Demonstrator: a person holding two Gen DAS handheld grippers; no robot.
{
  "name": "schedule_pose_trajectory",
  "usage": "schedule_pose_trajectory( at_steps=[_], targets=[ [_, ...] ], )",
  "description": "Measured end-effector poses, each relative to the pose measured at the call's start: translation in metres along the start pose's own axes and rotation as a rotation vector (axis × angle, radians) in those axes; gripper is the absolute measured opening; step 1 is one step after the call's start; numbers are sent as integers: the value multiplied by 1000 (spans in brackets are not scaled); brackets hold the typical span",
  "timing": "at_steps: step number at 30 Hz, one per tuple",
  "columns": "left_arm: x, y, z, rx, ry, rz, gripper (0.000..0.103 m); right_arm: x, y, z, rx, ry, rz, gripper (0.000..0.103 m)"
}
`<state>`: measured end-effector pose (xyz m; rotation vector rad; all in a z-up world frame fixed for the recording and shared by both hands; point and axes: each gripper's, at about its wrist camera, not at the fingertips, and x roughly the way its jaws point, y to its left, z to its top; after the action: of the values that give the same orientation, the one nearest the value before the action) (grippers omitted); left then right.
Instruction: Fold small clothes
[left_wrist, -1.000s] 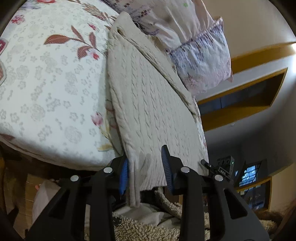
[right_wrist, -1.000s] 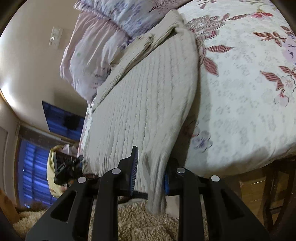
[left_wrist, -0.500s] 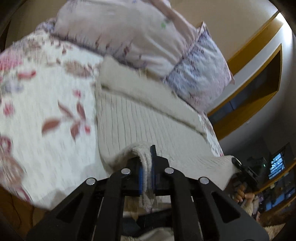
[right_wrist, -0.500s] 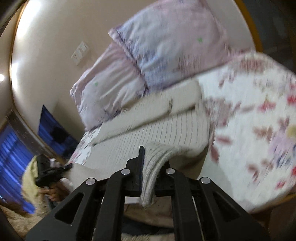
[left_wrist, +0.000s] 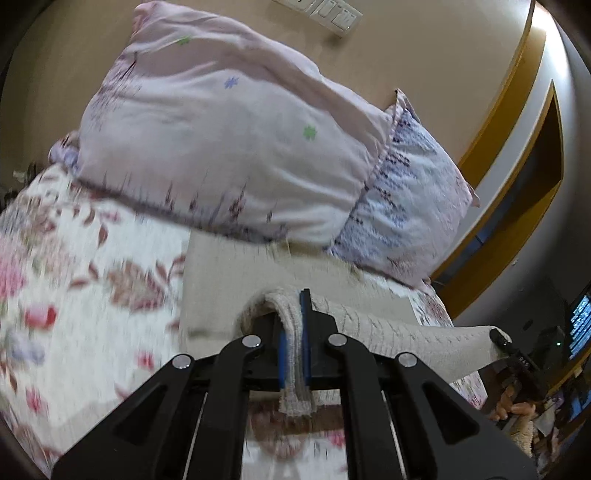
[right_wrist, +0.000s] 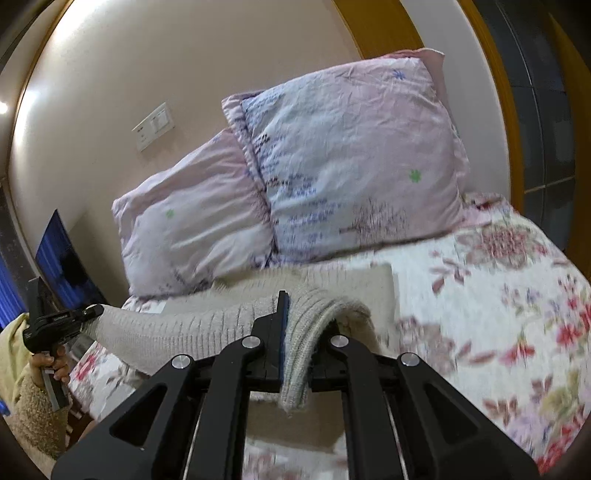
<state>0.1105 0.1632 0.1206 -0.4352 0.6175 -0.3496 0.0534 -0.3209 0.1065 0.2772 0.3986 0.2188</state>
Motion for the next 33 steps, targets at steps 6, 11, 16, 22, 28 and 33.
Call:
schedule_pose_trajectory(
  at_steps=[6,11,16,22,28,33],
  targets=[
    [42,0,44,4,-41,14,6,47,-7,33,35,-23,-16,7],
    [103,21,44,-52,9,49,6,107,-36,26,110,56,-61,7],
    [160,62,23,-206,147,62,6,166,-77,-6,249,236,-98,7],
    [171,81,21,-279,162,5,6,175,-89,-11,306,261,-77,7],
    [189,93,20,-377,181,-37,6,190,-99,-5,375,279,-52,7],
    [196,100,19,-432,188,-63,7,202,-110,-4,463,312,-30,11]
  ],
)
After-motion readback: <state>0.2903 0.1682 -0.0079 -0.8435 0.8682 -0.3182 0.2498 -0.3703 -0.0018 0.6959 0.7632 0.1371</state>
